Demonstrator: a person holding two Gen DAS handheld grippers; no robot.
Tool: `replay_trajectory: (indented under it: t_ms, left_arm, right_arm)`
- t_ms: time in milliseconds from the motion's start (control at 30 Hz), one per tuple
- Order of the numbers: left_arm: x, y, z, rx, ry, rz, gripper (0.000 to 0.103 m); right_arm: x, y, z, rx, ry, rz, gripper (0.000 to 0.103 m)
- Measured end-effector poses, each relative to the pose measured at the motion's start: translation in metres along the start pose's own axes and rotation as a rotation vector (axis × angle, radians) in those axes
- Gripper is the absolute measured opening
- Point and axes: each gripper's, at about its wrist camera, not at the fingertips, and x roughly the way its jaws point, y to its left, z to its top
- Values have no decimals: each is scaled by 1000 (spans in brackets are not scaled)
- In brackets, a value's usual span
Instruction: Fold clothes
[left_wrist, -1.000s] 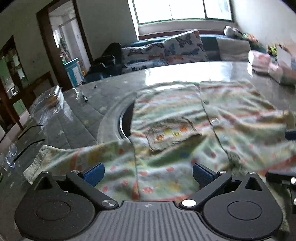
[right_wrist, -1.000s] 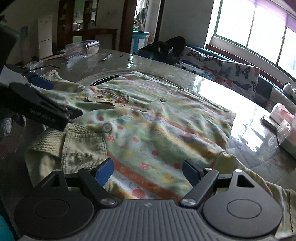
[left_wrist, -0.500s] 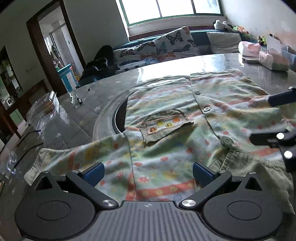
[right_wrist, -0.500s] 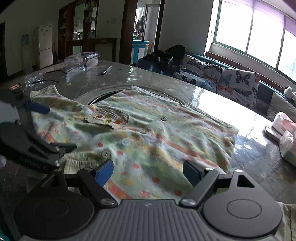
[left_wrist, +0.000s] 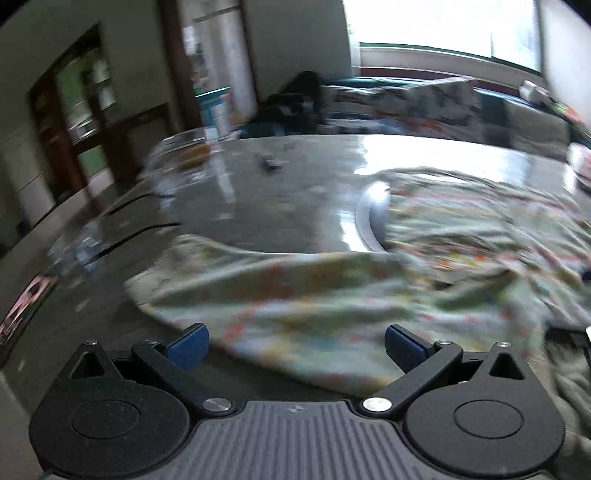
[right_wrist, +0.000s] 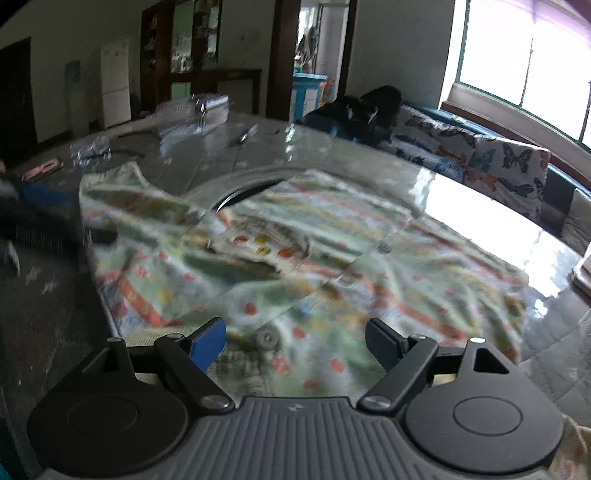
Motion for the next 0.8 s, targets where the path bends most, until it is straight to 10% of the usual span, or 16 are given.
replay_trajectory:
  t_ms: [400, 800]
  left_arm:
    - [41, 111, 21, -321, -15, 190, 100]
    - [71, 135, 21, -398, 16, 166, 52]
  right_arm:
    - [-9, -1, 4, 19, 0, -34, 85]
    - [-13, 1, 10, 43, 4, -69, 85]
